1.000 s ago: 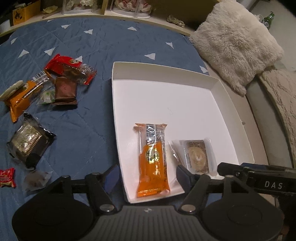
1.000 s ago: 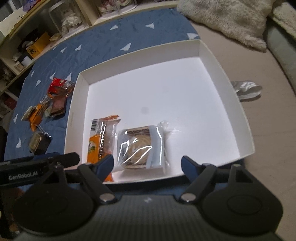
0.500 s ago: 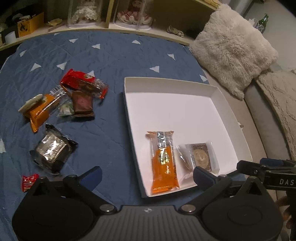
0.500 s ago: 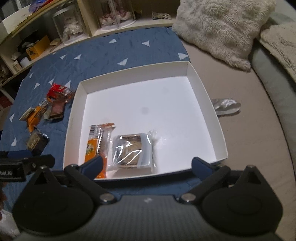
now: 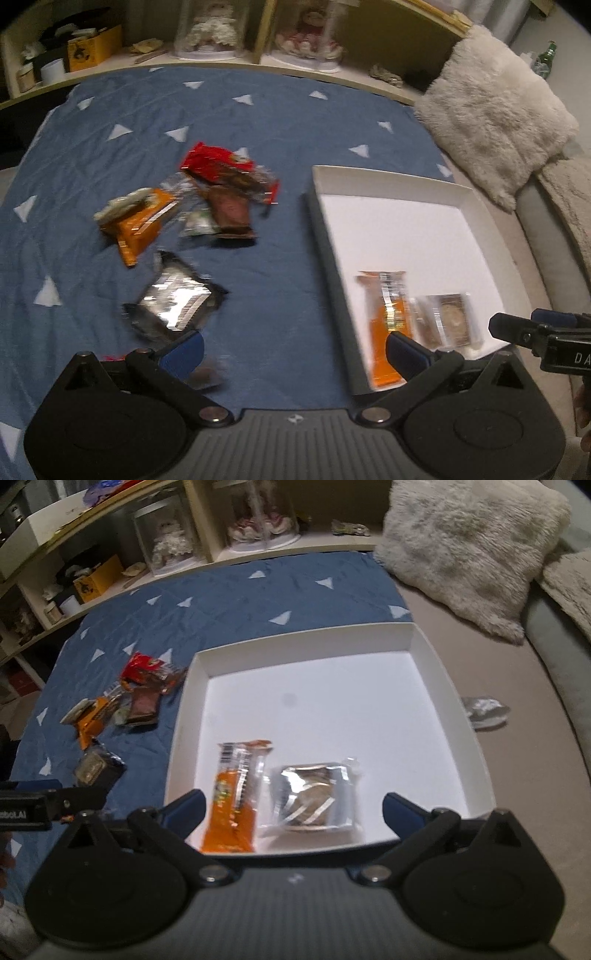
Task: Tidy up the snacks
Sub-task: 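Open both tools and lift them away from the tray, then grasp the dark cake pack with the left tool while the right tool grasps a clear pack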
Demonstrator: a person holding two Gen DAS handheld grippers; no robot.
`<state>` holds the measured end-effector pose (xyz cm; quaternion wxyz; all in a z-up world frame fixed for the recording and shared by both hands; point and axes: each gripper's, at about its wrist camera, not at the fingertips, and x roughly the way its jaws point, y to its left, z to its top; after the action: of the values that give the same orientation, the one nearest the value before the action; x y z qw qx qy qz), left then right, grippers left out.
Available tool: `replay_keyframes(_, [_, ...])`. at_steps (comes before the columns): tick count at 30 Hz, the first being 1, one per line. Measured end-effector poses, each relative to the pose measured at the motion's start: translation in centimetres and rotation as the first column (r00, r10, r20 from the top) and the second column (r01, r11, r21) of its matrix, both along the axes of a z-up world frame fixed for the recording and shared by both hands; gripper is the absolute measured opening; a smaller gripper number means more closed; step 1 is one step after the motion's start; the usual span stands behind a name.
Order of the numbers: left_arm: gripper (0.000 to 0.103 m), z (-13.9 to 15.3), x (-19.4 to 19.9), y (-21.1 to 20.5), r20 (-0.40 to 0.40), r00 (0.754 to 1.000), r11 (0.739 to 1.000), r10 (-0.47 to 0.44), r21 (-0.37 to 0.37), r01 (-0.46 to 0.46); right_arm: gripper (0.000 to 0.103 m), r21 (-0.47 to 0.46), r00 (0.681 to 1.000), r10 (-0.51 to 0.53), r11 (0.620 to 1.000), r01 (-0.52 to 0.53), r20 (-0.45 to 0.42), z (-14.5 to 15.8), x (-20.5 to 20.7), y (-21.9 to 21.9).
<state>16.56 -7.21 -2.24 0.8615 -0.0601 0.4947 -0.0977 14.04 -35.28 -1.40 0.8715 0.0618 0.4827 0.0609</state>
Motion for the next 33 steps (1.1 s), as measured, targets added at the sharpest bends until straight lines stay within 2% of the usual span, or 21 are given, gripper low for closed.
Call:
replay_keyframes(11, [0.103,-0.2,0.6,7.7,-0.009,0.993,0.993,0.119,0.023,-0.119,0.103,0.01,0.995,0.1,0.995,-0.1,0.017,-1.1,1.7,7.2])
replay_keyframes(16, [0.103,-0.9,1.3,10.2,-0.005,0.991,0.99,0.137,0.025,-0.137,0.103,0.045,0.992,0.125,0.991,-0.126,0.029,-1.5,2.3,9.6])
replay_keyframes(20, [0.103,-1.6,2.0,11.6,0.027,0.988,0.988,0.154,-0.004,-0.153,0.103,0.092,0.986,0.152,0.983,-0.159,0.075,-1.7,2.3,11.7])
replay_keyframes(25, [0.103,-2.4,3.1,12.1,0.056,0.99,0.991,0.129,-0.039,-0.127,0.103,0.167,0.971,0.194,0.962,-0.216,0.138,-3.0,2.2,14.1])
replay_keyframes(27, [0.103,-2.8,3.7,11.8,0.056,0.992,0.994,0.11,-0.025,-0.109,0.103,0.162,0.963,0.215,0.957,-0.241,0.163,-3.6,2.1,14.8])
replay_keyframes(30, [0.103,-3.7,4.7,11.2,0.043,0.996,0.997,0.077,0.017,-0.078,0.103,0.143,0.956,0.254,0.951,-0.274,0.145,-4.4,2.3,16.1])
replay_keyframes(33, [0.103,-4.3,5.5,10.5,0.041,0.999,0.998,0.032,0.047,-0.034,0.103,0.168,0.948,0.287,0.936,-0.308,0.14,-5.1,2.2,17.2])
